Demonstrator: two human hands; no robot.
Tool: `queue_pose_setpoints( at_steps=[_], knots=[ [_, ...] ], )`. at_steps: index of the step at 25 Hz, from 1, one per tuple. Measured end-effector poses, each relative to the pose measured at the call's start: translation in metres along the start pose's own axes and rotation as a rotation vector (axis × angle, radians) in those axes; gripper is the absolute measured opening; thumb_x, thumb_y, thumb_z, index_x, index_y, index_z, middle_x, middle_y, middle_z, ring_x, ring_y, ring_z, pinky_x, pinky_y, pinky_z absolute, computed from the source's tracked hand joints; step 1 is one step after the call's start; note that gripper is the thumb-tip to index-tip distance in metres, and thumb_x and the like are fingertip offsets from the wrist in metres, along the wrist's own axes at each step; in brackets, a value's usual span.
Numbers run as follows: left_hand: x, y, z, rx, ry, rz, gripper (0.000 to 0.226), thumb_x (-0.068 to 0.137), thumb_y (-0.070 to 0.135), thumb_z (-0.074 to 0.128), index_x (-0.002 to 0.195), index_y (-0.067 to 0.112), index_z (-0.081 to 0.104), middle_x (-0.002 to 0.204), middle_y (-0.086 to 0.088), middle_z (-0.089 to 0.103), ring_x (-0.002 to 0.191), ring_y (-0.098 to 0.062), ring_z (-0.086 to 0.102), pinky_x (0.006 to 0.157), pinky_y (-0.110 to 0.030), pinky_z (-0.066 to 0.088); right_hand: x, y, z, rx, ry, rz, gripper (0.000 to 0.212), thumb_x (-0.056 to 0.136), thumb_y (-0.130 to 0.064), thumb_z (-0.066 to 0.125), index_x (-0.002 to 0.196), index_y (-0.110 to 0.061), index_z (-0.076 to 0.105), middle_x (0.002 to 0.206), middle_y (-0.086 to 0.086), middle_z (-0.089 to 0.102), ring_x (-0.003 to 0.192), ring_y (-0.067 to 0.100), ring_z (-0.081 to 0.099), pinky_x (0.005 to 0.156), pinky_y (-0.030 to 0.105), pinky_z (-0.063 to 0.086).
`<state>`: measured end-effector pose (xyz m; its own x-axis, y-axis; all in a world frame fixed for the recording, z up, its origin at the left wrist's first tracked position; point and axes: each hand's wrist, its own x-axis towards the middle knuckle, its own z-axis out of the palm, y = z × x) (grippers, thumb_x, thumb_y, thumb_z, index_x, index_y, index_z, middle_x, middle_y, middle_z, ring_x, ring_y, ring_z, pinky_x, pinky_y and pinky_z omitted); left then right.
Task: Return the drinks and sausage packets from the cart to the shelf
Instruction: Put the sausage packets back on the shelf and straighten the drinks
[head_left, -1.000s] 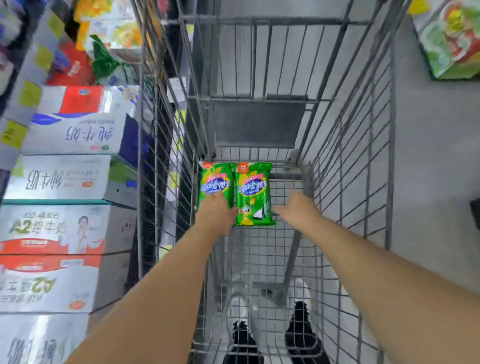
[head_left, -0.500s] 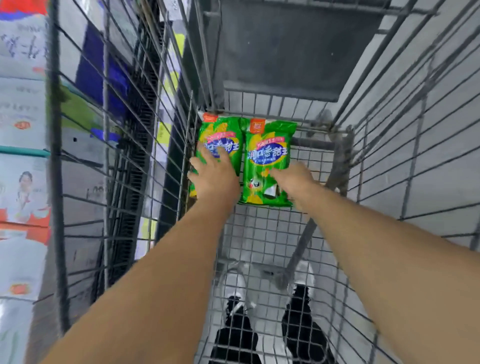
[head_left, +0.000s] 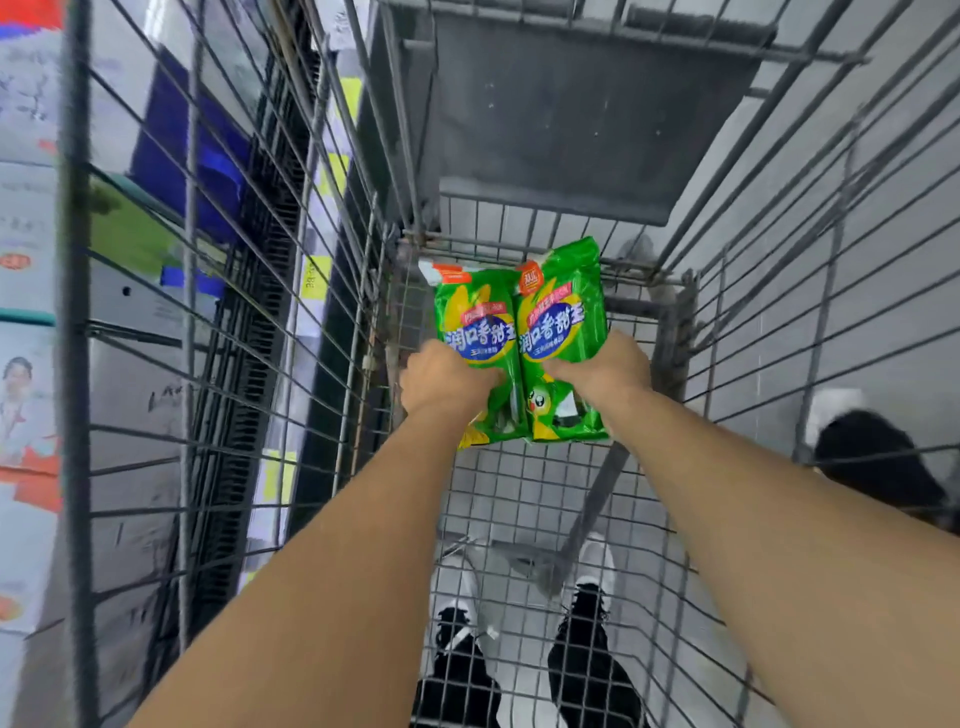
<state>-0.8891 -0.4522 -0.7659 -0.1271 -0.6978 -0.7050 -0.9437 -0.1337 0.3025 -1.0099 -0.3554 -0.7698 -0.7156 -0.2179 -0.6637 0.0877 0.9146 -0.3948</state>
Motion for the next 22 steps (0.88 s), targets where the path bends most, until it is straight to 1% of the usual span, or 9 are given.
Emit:
queue_pose_setpoints(
  at_steps=[1,4,7,9,10,12,14,17,22],
  knots=[
    [-0.001,0.000,-0.001,-0.042,-0.015,-0.006,0.087,0.044,0.062,0.076,0.113,0.012,0.056,0.113,-0.011,0.066,0.102,-0.033,0.064,0.089,-0.044,0.054,0.000,0.001,0.000,-0.002,0.010,0.016,0.054,0.063,-0.036,0.089,0.105,-0.010,0.068,0.101,0.010,0.074,0.092,0.028,0.070,0.076,0.037,0.058],
    [-0.005,-0.001,-0.006,-0.208,-0.065,-0.054,0.073,0.068,0.036,0.082,0.123,0.009,0.043,0.108,-0.008,0.057,0.098,-0.029,0.061,0.077,-0.036,0.051,-0.005,0.001,-0.005,0.007,0.024,0.059,0.048,0.067,-0.032,0.087,0.101,-0.007,0.063,0.102,0.010,0.071,0.093,0.031,0.069,0.079,0.040,0.058],
    [-0.011,0.002,-0.004,-0.345,-0.160,-0.157,0.076,0.065,0.022,0.087,0.123,0.002,0.043,0.111,-0.014,0.060,0.090,-0.030,0.061,0.072,-0.034,0.051,-0.011,0.007,-0.010,0.019,0.029,0.078,0.034,0.071,-0.026,0.085,0.085,-0.010,0.058,0.098,0.011,0.067,0.094,0.031,0.067,0.083,0.043,0.057],
    [-0.017,0.001,-0.002,-0.397,-0.219,-0.192,0.071,0.051,0.023,0.092,0.109,0.003,0.055,0.106,-0.016,0.068,0.086,-0.031,0.067,0.076,-0.040,0.059,-0.014,0.013,-0.008,0.028,0.022,0.092,0.042,0.068,-0.027,0.086,0.096,-0.007,0.063,0.101,0.012,0.070,0.095,0.032,0.068,0.085,0.045,0.058],
    [-0.017,-0.001,0.001,-0.399,-0.228,-0.183,0.060,0.051,0.026,0.092,0.096,0.006,0.059,0.098,-0.015,0.070,0.084,-0.031,0.069,0.075,-0.043,0.060,-0.015,0.016,-0.005,0.032,0.019,0.105,0.049,0.066,-0.028,0.087,0.103,-0.006,0.065,0.103,0.013,0.071,0.095,0.032,0.069,0.084,0.046,0.058],
    [-0.021,-0.005,0.005,-0.394,-0.203,-0.151,0.043,0.063,0.030,0.089,0.081,0.009,0.056,0.089,-0.010,0.067,0.083,-0.028,0.068,0.076,-0.040,0.060,-0.014,0.023,-0.001,0.058,0.020,0.127,0.053,0.063,-0.029,0.088,0.107,-0.009,0.067,0.104,0.013,0.072,0.094,0.031,0.070,0.083,0.044,0.059],
    [-0.022,-0.008,0.008,-0.380,-0.160,-0.134,0.039,0.071,0.028,0.085,0.084,0.009,0.053,0.094,-0.010,0.064,0.085,-0.028,0.064,0.077,-0.038,0.058,-0.015,0.026,-0.001,0.090,0.035,0.130,0.049,0.063,-0.027,0.089,0.104,-0.009,0.070,0.101,0.012,0.073,0.090,0.030,0.071,0.081,0.041,0.059],
    [-0.029,-0.012,0.003,-0.418,-0.139,-0.137,0.036,0.071,0.023,0.084,0.086,0.008,0.056,0.096,-0.012,0.065,0.077,-0.027,0.062,0.071,-0.037,0.057,-0.020,0.025,-0.008,0.136,0.062,0.115,0.043,0.062,-0.024,0.091,0.098,-0.009,0.071,0.096,0.011,0.074,0.084,0.029,0.072,0.080,0.045,0.061],
    [-0.067,-0.005,-0.038,-0.453,-0.114,-0.051,0.035,0.067,0.022,0.085,0.090,0.009,0.063,0.086,-0.007,0.066,0.065,-0.019,0.061,0.056,-0.030,0.054,-0.059,0.015,-0.044,0.299,-0.011,0.108,0.038,0.060,-0.017,0.091,0.094,-0.013,0.073,0.092,0.009,0.075,0.082,0.027,0.072,0.081,0.049,0.060]
  ],
)
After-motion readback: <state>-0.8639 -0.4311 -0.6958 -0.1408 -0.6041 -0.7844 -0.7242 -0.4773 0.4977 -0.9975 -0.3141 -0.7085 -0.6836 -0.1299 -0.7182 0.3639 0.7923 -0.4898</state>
